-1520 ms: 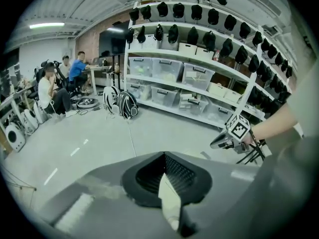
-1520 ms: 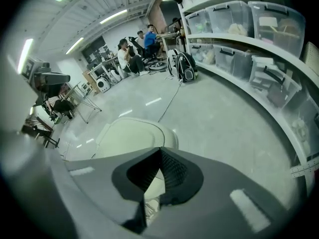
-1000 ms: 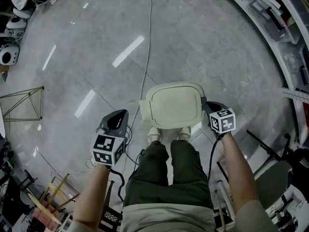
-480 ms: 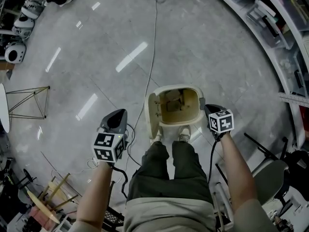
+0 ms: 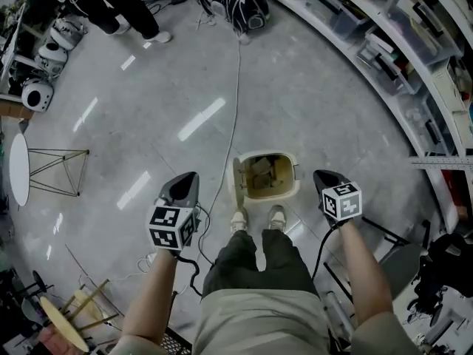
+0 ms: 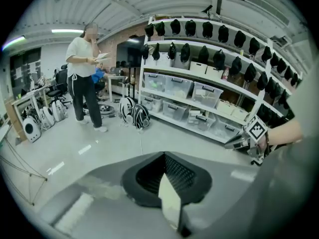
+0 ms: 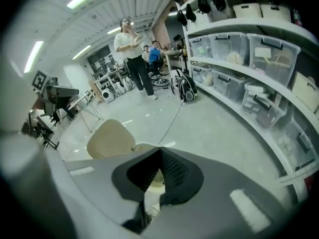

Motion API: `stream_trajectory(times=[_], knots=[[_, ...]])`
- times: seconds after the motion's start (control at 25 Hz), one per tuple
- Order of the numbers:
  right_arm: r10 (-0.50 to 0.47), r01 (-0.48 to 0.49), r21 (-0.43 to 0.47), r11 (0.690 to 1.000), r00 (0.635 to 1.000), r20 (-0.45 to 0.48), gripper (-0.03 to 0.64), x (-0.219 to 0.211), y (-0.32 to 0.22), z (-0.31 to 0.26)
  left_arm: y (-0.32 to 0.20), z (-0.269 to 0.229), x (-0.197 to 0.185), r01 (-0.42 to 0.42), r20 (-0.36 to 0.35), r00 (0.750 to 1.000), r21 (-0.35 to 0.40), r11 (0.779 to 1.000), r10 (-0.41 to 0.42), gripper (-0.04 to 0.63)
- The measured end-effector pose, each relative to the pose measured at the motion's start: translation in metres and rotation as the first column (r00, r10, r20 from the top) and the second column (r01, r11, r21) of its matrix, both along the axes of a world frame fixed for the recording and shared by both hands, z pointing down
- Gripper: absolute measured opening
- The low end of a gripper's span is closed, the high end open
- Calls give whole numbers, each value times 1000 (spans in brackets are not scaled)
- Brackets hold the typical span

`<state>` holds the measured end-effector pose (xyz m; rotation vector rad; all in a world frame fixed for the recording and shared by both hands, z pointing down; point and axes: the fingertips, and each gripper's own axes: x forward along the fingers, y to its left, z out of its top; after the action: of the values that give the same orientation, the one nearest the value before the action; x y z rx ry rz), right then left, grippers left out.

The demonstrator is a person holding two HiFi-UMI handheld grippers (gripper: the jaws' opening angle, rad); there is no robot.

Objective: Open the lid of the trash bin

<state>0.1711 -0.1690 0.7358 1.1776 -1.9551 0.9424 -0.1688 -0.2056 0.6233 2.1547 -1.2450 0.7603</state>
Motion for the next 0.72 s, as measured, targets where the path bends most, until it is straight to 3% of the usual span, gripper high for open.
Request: stream_trajectory(times=[0.36, 0.72], knots=[[-29, 27, 268, 963, 1000, 3, 3, -16, -12, -181, -15, -156, 16, -48, -29, 998, 221, 974, 55, 3], [-65, 44, 481, 875, 998, 26, 3, -40, 5, -323, 5, -283, 32, -56, -57, 994, 420, 906, 88, 3]])
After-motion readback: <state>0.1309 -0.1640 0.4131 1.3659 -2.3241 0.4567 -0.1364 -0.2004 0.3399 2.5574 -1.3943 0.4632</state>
